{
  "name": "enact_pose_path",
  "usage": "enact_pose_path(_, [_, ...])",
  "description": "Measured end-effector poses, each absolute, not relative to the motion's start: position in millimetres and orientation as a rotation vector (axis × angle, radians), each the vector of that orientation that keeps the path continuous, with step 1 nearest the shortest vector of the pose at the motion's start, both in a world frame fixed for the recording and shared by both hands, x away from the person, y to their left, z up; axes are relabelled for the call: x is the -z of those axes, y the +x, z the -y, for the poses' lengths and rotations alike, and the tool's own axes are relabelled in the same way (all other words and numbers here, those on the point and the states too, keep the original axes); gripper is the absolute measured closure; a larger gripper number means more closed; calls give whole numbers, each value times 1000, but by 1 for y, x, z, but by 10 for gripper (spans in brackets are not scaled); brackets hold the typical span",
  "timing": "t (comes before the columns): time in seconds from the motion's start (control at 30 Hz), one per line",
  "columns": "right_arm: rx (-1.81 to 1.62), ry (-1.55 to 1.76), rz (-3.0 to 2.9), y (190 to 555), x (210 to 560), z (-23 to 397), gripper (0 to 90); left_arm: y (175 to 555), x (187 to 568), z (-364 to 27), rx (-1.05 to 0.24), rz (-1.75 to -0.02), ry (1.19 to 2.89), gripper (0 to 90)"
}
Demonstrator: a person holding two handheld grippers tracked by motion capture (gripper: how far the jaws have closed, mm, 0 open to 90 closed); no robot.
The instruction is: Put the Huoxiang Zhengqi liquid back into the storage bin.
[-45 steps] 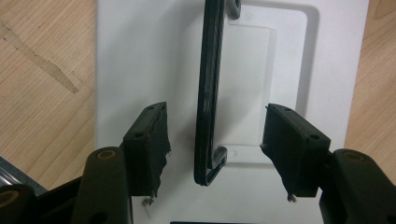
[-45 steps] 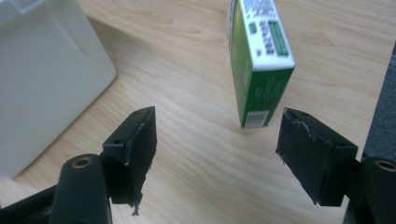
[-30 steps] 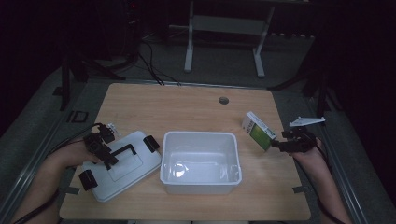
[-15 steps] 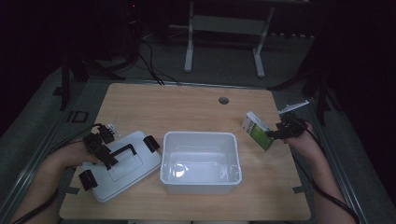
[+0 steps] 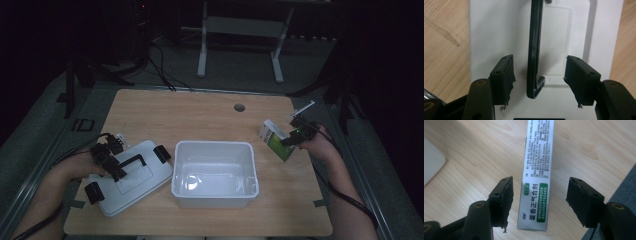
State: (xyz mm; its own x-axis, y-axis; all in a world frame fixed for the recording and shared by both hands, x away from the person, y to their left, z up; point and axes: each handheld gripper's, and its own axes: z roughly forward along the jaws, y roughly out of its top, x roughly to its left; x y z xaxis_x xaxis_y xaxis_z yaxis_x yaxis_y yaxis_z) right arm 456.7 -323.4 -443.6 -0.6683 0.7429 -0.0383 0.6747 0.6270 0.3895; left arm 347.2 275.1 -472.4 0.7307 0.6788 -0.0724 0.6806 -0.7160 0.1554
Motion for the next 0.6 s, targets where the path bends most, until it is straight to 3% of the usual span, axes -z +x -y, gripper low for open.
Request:
enact_pose_path(0.23, [-467, 1193, -2694, 462, 452, 321, 466, 348, 472, -274, 14, -1092, 2769, 408])
enact_pose_path(0.27, [-466, 1207, -2714, 465, 456, 321, 523, 348, 473, -274, 19, -1094, 2769, 408])
enact_pose_path(0.6, [-365, 1214, -2772, 473, 470, 312, 602, 347, 471, -275, 22, -1089, 2762, 408])
